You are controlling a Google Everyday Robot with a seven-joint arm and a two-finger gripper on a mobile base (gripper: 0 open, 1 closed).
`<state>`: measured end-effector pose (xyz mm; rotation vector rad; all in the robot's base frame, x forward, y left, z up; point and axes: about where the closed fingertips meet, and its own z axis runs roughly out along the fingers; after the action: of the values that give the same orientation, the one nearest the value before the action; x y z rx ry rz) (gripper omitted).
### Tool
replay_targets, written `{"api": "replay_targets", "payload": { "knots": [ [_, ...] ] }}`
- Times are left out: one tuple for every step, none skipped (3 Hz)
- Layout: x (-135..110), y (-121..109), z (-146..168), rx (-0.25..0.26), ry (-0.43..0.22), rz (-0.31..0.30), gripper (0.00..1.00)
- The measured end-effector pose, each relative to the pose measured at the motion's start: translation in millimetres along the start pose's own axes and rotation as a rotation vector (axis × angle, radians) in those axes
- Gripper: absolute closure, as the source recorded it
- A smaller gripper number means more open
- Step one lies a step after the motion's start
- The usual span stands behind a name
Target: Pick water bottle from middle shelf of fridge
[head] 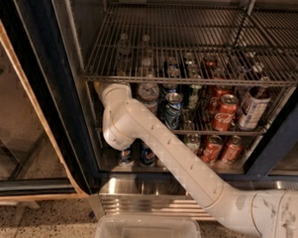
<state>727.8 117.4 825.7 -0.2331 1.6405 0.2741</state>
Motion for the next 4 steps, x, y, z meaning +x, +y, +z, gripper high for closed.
{"api": "replay_targets", "payload": {
  "knots": [
    [16.1, 4.4, 5.7, 0.024, 0.018, -0.003, 0.47],
    [38.9, 17.5, 22.7, 0.028, 0.04, -0.034, 0.49],
    [38.9, 17.6, 23.1, 0.028, 0.039, -0.035, 0.44],
    [38.9, 17.6, 23.1, 0.028, 0.039, -0.035, 0.45]
  ]
}}
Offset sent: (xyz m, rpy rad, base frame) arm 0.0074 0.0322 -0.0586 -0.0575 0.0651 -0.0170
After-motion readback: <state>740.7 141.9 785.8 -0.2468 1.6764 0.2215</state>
